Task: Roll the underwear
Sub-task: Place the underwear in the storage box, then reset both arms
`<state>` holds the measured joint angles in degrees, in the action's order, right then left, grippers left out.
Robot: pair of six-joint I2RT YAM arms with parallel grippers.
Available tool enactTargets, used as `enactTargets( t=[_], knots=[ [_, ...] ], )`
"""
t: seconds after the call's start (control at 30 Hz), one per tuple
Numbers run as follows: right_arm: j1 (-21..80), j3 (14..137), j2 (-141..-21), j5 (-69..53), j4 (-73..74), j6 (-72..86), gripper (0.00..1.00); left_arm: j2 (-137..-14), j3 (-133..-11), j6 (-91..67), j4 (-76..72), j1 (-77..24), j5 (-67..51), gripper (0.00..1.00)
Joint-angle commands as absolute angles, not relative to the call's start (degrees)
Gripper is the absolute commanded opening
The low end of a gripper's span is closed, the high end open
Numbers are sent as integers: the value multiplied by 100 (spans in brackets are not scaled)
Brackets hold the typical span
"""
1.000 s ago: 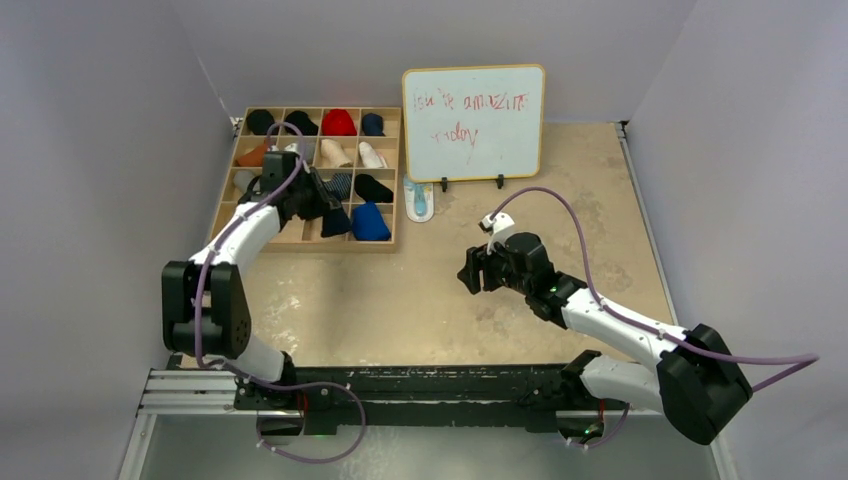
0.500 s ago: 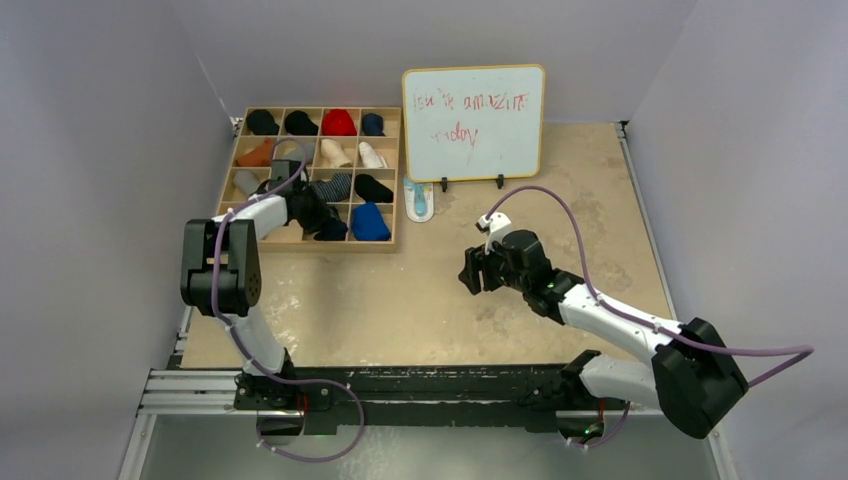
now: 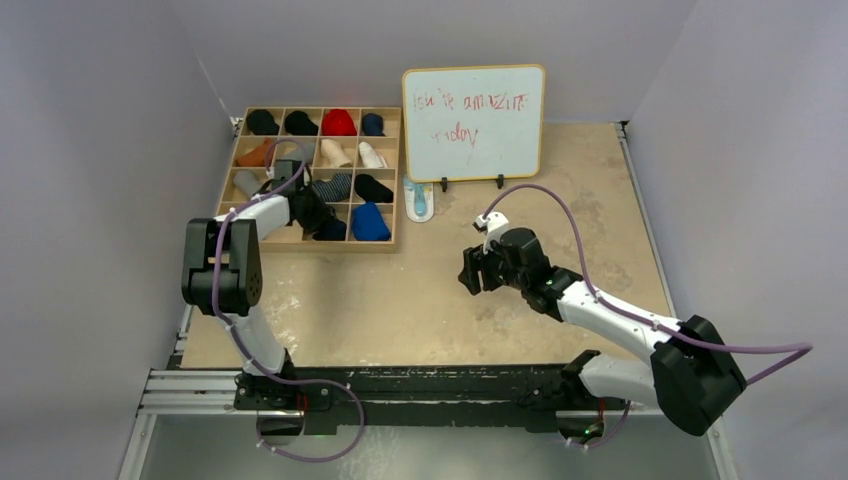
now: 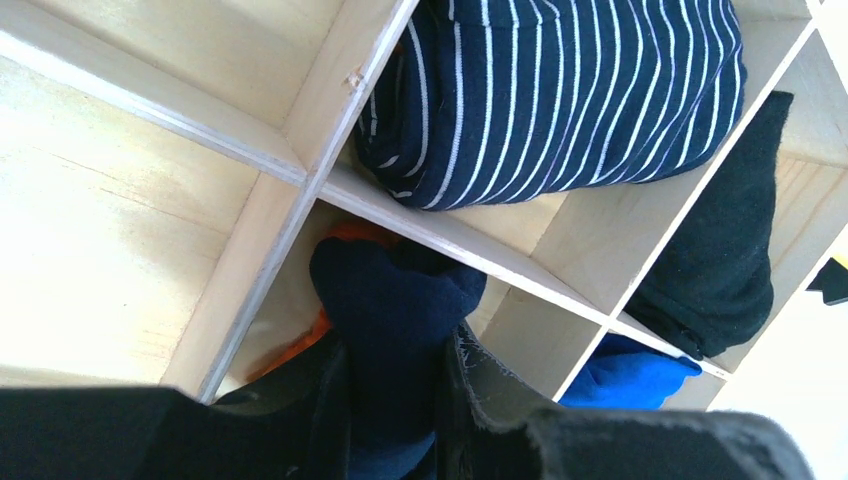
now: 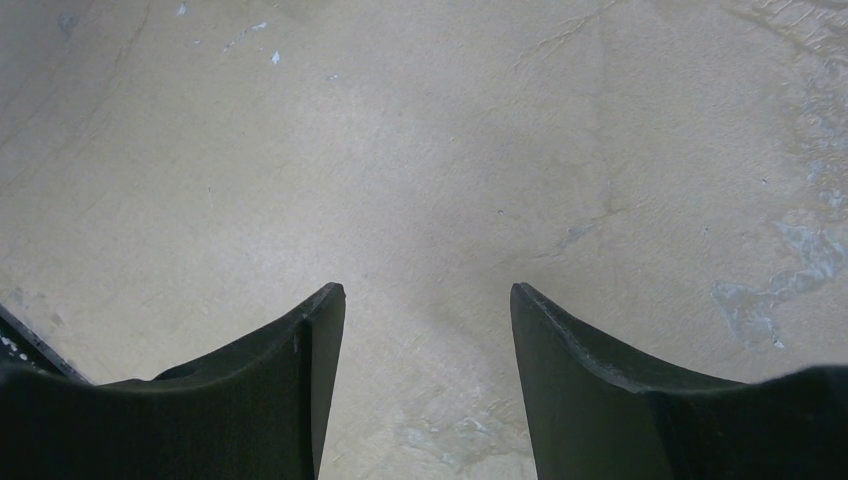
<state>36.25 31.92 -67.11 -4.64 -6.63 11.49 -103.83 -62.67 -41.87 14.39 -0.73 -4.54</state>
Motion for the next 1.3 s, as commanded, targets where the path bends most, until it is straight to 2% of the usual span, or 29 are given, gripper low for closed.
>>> enactTargets(
  t=[0.0, 0.17, 0.27, 0.3, 0.37, 0.47, 0.7, 0.87, 0.93, 1.27],
  knots=[
    [3595, 3396, -6590, -477, -599, 1068, 64, -10528, -6139, -4053, 1460, 0, 192, 4],
    [3596, 3571, -6694, -391, -534, 1059, 66, -10199, -5974, -4069, 1471, 0, -100, 37],
    [3574, 3748, -6768, -342, -463, 998, 67, -9825, -5984, -4085, 1560, 0, -131, 49],
    [3570, 3813, -6781, -310, -452, 994, 71, -9708, -6012, -4082, 1614, 0, -145, 59],
    [3536, 3928, -6809, -255, -440, 950, 74, -9517, -6104, -4064, 1751, 0, -154, 70],
    [3476, 4121, -6841, -186, -431, 900, 77, -9229, -6184, -4043, 1905, 0, -208, 78],
    [2842, 4655, -6974, -61, -365, 1040, 82, -8309, -6221, -3736, 1953, 0, -434, 85],
    [1310, 5159, -7312, -1068, -195, 1985, 94, -7487, -6471, -3089, 2354, 0, 41, 88],
    [941, 5404, -7418, -1080, -33, 2094, 98, -7159, -6579, -2789, 2539, 0, 293, 89],
    [853, 5186, -6849, -589, -394, 1228, 99, -6081, -6198, -1956, 2769, 0, 830, 92]
  ],
)
